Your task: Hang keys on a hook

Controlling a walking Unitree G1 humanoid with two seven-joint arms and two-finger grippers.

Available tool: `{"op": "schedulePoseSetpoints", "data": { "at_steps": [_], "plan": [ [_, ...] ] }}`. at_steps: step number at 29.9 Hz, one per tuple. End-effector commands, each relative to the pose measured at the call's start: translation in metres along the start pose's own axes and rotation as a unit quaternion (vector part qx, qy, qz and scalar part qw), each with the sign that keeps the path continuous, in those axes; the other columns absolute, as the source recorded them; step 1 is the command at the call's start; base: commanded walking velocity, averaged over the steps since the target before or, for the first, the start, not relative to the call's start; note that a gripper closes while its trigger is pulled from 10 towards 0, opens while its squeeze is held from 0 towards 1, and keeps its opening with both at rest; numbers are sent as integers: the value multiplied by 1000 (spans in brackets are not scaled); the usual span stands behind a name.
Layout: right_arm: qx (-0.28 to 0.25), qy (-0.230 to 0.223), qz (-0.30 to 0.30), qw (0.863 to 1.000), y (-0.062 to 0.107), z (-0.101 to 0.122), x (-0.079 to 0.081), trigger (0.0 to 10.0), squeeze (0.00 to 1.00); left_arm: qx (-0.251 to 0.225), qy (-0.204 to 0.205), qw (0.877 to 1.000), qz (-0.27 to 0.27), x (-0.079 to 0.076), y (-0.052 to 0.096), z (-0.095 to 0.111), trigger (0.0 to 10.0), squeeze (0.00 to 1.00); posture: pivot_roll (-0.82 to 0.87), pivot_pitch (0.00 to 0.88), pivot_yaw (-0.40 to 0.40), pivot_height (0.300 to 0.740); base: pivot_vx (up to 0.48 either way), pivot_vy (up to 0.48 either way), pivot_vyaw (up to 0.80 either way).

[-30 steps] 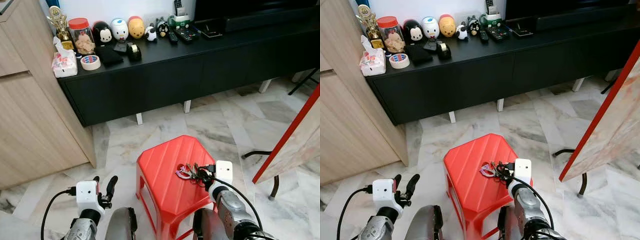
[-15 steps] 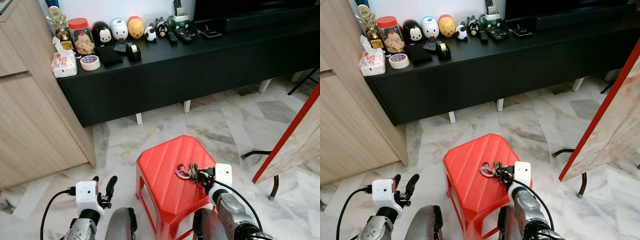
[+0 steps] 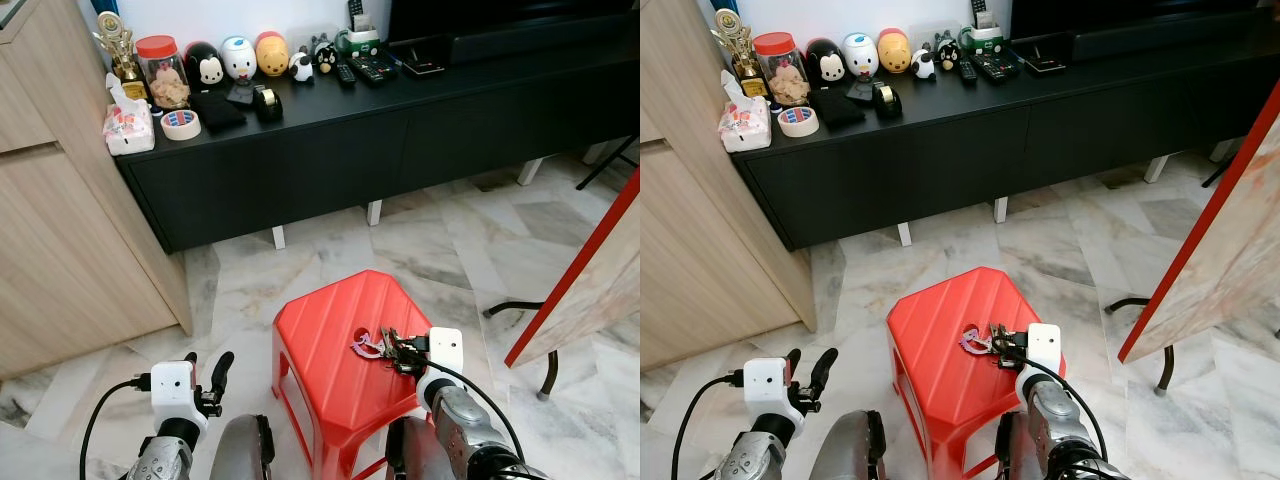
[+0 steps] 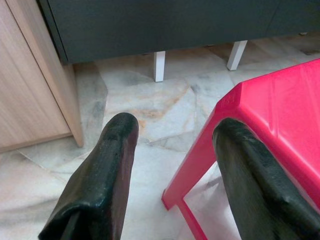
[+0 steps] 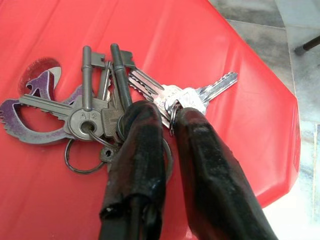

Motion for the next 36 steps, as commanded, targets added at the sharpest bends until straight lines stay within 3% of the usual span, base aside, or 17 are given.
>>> {"op": "schedulePoseSetpoints", "data": {
  "at_steps": [1, 18, 20, 26, 34, 35, 36],
  "plan": [
    [18, 2, -1, 1000, 1, -7, 1, 0, 0, 16, -9, 1000, 3, 4, 4, -5, 10000, 0, 113, 102, 9, 579, 0, 0, 0],
    [5, -10, -35, 999, 3, -7, -9, 0, 0, 18, -14, 1000, 1, 3, 3, -7, 10000, 0, 115, 92, 8, 579, 0, 0, 0],
    [-21, -26, -54, 998, 4, -3, -17, 0, 0, 17, -15, 1000, 1, 3, 2, -6, 10000, 0, 113, 89, 4, 579, 0, 0, 0],
    [-64, -43, -46, 996, 5, 6, -21, 0, 0, 18, -14, 1000, 1, 2, 1, -7, 10000, 0, 109, 85, 4, 579, 0, 0, 0],
    [-142, -28, -18, 989, 4, 35, -15, 0, 0, 18, -12, 1000, -1, 0, -1, -8, 10000, 0, 104, 75, 1, 579, 0, 0, 0],
    [-167, -7, -8, 986, 5, 44, -11, 3569, 0, 18, -12, 1000, 0, 0, -1, -8, 10000, 0, 106, 73, -1, 579, 0, 0, 0],
    [-167, -7, -8, 986, 5, 44, -11, 3569, 0, 18, -12, 1000, 0, 0, -1, -8, 10000, 0, 106, 73, -1, 579, 0, 0, 0]
  ]
}}
Point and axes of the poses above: a point about 5 cm out from each wrist's last joint towards the gripper, its own y axis pointing back from the gripper into the wrist, its own z axis along the axis of the wrist's last joint, x = y × z, the point moved 1 cm from there along -y, pointing out of the wrist towards the gripper, and after that the axes turned 5 degrees about y, right-handed, at the moved point
